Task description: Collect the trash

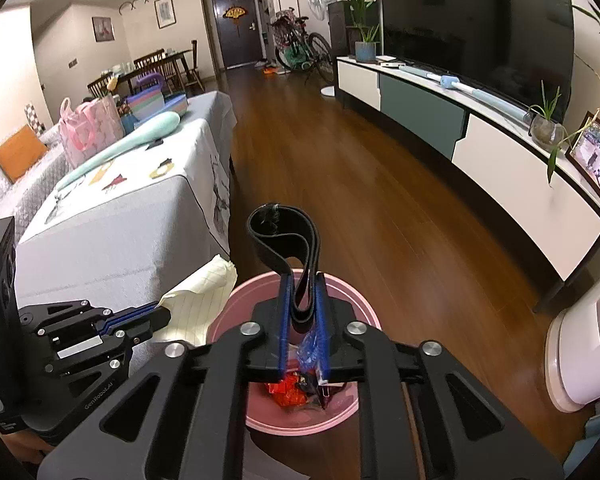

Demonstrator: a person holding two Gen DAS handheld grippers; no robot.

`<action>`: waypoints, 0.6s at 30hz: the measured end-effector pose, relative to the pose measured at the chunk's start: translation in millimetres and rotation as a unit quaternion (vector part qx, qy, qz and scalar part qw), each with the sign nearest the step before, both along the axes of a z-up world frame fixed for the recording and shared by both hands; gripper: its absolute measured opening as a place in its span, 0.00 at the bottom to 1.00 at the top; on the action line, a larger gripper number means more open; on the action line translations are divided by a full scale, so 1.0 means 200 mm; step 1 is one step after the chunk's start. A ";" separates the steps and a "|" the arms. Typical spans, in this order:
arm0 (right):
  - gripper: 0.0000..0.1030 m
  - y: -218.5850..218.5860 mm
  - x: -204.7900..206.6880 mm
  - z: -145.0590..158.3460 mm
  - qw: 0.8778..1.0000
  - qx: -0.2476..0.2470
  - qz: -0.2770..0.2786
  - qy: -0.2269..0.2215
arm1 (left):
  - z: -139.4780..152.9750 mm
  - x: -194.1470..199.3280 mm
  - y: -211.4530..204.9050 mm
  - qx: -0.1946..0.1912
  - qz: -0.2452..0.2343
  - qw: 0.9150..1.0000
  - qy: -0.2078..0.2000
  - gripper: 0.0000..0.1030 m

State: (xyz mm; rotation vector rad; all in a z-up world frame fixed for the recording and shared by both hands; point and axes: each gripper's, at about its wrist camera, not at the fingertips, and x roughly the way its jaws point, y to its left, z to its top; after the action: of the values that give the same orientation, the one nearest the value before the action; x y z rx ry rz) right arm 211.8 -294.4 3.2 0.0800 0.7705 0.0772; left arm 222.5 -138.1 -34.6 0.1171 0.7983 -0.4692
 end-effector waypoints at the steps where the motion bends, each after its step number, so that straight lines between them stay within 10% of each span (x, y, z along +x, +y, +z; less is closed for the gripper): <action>1: 0.46 0.00 0.00 -0.01 1.000 -0.003 -0.003 0.002 | 0.01 -0.01 0.00 -0.002 -0.002 1.000 -0.005 0.37; 18: 0.83 -0.02 -0.19 0.13 0.998 -0.014 -0.028 -0.057 | 0.22 -0.29 0.19 -0.022 0.069 0.995 -0.063 0.70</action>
State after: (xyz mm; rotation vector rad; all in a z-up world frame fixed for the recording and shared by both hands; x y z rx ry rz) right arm 174.0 -297.9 29.1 0.0702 0.6557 0.0173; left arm 164.8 -100.8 9.7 0.0490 0.6665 -0.3455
